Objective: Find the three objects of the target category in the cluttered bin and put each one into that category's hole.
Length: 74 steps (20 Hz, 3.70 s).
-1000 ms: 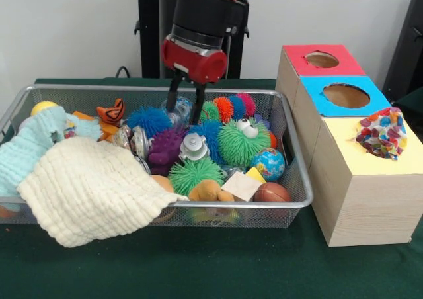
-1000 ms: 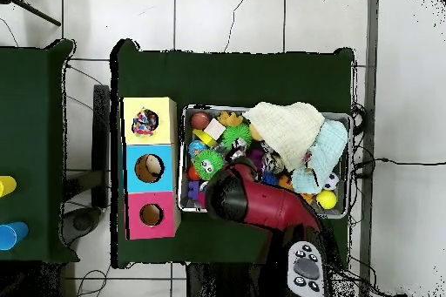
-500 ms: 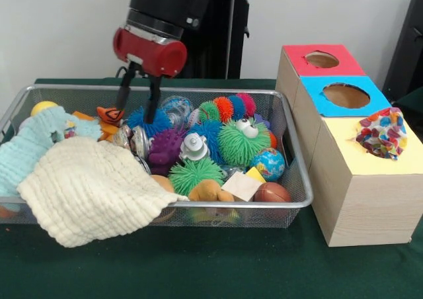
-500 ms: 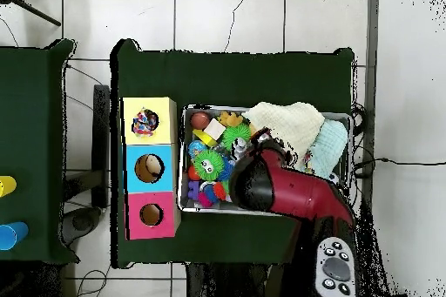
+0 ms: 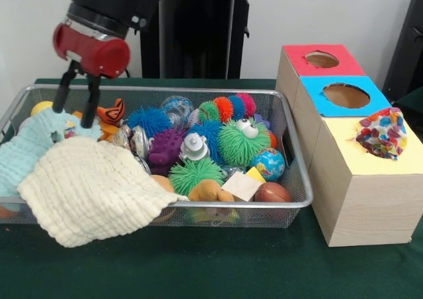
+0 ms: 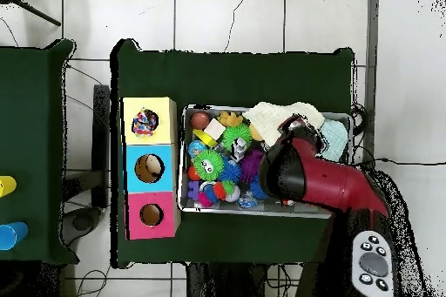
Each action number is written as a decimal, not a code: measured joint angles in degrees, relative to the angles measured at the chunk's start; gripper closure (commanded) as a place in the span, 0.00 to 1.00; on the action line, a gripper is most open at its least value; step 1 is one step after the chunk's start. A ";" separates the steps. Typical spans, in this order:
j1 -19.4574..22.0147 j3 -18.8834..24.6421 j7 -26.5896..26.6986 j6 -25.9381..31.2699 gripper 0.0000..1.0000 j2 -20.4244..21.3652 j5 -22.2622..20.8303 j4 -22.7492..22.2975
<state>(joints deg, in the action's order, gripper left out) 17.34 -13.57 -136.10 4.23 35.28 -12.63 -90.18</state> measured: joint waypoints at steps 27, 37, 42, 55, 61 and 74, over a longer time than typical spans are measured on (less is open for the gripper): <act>13.68 11.78 0.00 9.54 0.00 -8.62 -0.12 2.11; 12.24 10.16 0.00 15.32 1.00 -15.13 -0.20 13.23; 13.49 11.57 0.01 16.21 1.00 -15.72 -0.62 14.03; 16.74 16.12 0.02 17.49 1.00 -8.53 -2.48 6.45; 11.74 15.51 0.02 25.27 1.00 1.51 -1.78 -0.51; 8.85 16.68 0.02 32.02 1.00 5.72 7.13 -7.21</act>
<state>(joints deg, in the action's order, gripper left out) 26.19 3.11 -136.08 36.24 41.00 -5.50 -97.39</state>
